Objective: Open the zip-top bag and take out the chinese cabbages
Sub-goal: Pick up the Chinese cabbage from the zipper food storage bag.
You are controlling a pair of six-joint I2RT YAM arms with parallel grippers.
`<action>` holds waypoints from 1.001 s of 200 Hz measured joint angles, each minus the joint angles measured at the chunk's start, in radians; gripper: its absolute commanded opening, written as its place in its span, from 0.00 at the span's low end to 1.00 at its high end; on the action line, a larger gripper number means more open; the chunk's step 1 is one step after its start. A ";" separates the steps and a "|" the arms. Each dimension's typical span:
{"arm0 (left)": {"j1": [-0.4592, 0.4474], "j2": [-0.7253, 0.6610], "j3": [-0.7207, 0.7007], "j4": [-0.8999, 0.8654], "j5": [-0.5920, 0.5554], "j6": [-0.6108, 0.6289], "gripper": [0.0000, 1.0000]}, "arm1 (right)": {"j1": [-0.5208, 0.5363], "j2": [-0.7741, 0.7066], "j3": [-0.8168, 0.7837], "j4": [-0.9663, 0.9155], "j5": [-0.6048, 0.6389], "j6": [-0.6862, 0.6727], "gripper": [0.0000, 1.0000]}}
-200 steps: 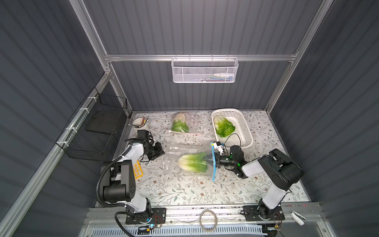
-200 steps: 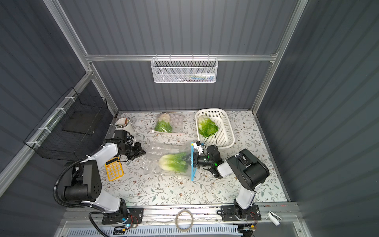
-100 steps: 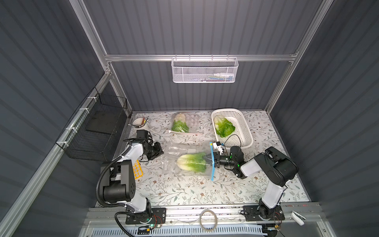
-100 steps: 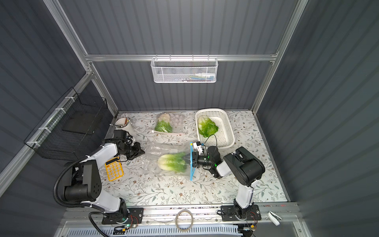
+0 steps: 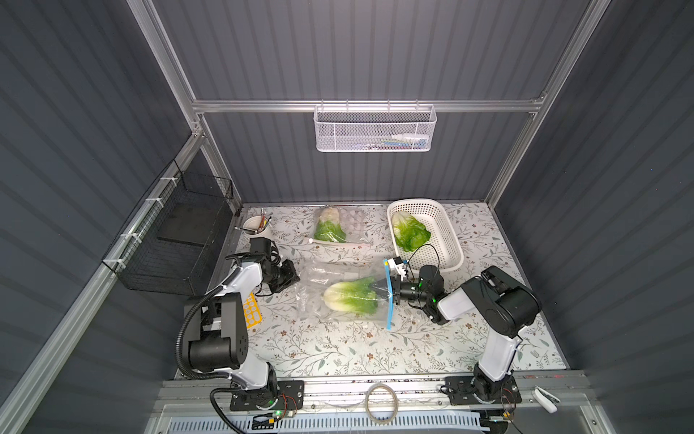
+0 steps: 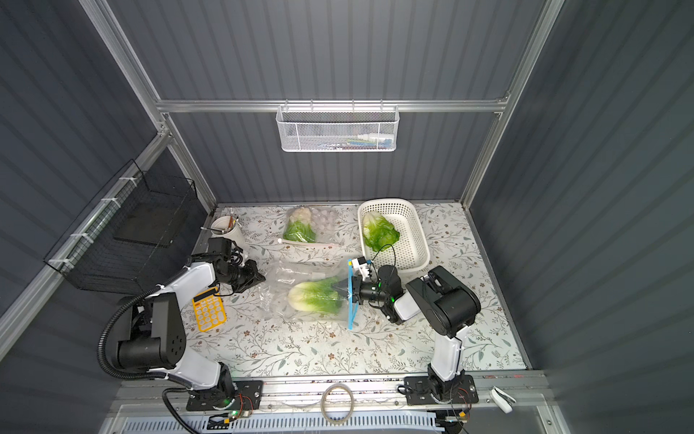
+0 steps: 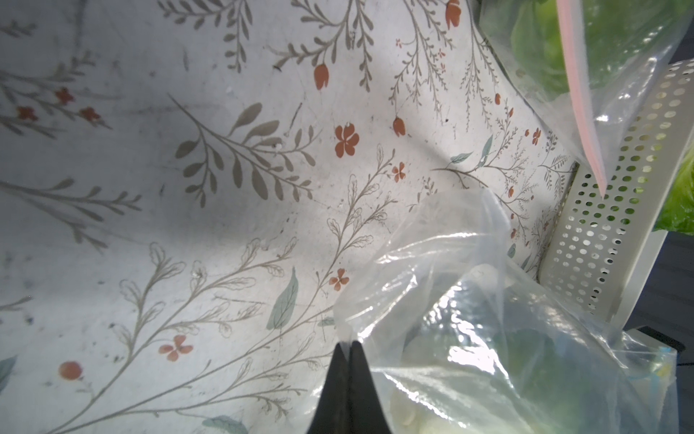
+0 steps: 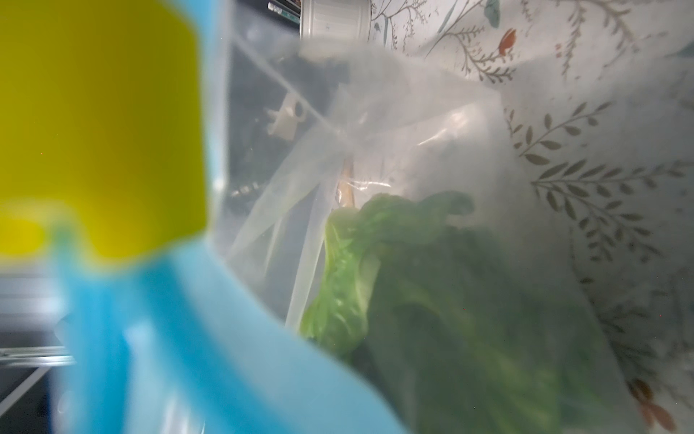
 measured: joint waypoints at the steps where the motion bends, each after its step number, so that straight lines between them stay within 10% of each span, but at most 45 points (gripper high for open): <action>1: 0.000 0.000 0.000 0.000 0.000 0.000 0.00 | 0.000 0.000 0.000 0.001 -0.001 -0.002 0.04; 200: 0.000 -0.006 0.000 -0.002 -0.056 0.000 0.00 | -0.052 -0.176 -0.085 -0.075 -0.009 -0.027 0.00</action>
